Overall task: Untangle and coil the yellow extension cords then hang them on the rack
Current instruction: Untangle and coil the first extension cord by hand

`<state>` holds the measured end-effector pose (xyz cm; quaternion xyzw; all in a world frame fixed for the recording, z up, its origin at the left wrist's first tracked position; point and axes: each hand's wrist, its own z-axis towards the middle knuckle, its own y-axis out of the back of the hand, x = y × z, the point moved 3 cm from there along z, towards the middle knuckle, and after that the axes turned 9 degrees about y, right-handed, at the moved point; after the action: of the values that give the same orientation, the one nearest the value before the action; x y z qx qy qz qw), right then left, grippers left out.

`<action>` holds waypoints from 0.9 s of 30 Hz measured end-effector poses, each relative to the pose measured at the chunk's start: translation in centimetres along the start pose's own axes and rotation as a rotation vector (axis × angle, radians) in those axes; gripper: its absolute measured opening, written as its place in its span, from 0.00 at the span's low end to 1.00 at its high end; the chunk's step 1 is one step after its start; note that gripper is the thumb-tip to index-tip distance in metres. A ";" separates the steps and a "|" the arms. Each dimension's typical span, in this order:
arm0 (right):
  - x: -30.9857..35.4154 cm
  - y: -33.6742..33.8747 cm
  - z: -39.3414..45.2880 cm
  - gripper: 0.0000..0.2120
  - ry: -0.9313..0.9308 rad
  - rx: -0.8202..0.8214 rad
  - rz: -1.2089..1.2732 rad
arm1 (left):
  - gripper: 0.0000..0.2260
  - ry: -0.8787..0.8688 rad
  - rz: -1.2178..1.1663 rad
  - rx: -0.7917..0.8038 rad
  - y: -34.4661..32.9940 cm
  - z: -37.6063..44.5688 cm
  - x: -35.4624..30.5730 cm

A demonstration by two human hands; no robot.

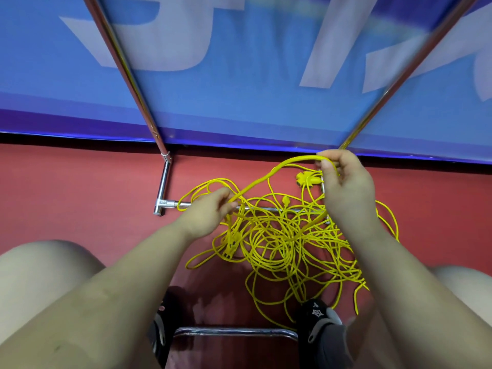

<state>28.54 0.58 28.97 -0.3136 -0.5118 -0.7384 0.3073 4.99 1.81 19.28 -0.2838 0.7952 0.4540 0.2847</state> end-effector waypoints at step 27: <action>0.9 -0.6 0.3 0.07 -0.044 -0.098 0.259 | 0.11 -0.012 -0.025 0.094 -0.1 -0.4 -0.9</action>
<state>27.58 0.94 29.47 -0.4080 -0.4369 -0.7097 0.3728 5.57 1.61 20.06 -0.2774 0.8103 0.4143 0.3080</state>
